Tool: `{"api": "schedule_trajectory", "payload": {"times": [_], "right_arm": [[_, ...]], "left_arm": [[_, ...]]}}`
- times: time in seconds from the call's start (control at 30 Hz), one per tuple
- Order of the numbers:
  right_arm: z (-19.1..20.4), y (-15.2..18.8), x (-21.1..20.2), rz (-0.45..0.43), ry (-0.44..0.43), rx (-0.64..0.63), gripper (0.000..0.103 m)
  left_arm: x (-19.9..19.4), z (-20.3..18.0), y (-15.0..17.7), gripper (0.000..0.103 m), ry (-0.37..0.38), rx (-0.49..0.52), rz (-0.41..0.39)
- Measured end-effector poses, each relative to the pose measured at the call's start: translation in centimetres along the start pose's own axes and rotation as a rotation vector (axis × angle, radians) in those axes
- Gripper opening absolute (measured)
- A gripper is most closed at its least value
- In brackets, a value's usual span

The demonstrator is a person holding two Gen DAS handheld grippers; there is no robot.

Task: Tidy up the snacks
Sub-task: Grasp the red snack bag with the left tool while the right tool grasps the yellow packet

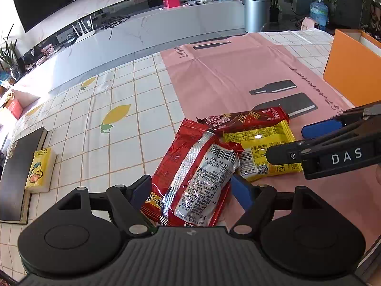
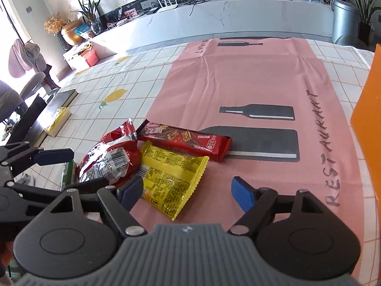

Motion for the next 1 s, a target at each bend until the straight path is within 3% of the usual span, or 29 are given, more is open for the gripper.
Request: {"api": "schedule_trajectory", "payload": {"times": [0.13,0.23,0.3,0.33,0.4,0.53,0.73,1.0], "right_arm": [[0.2,-0.2,0.4,-0.012,-0.006,0.011,0.075],[0.1,-0.2,0.4,-0.013,-0.005,0.011,0.072],[0.1,-0.2,0.3,-0.015,0.001,0.005,0.053],[0.0,-0.1,0.2,-0.015,0.006,0.006,0.049],[-0.5,0.1,-0.1,-0.011,0.01,0.029,0.028],[-1.6,0.6,-1.1,-0.03,0.032,0.073,0.0],[-3.4,2.6,-3.9,-0.043,0.067,0.139,0.0],[-5.4,7.6,-8.6,-0.043,0.158,0.16,0.0]], "left_arm": [[1.0,0.2,0.2,0.092,-0.021,0.051,0.017],[1.7,0.3,0.3,0.094,0.004,0.019,0.024],[1.8,0.5,0.2,0.094,0.002,-0.021,0.027],[1.8,0.4,0.2,0.093,0.006,-0.038,0.028],[1.5,0.1,0.2,0.089,0.018,-0.076,0.033],[0.7,-0.8,0.2,0.077,0.001,-0.151,0.052],[-0.7,-3.7,0.6,0.075,0.048,-0.238,0.071],[-3.3,-9.3,2.1,0.073,0.102,-0.258,0.056]]}}
Point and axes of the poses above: each gripper's, at about its wrist camera, not at the fingertips, and x roughly the way its jaws point, z to its left, y to its underside, the point moved 8 cm from there along x, roughly the way its jaws point, and after that the axes turned 3 degrees about x, right-handed, at the moved point
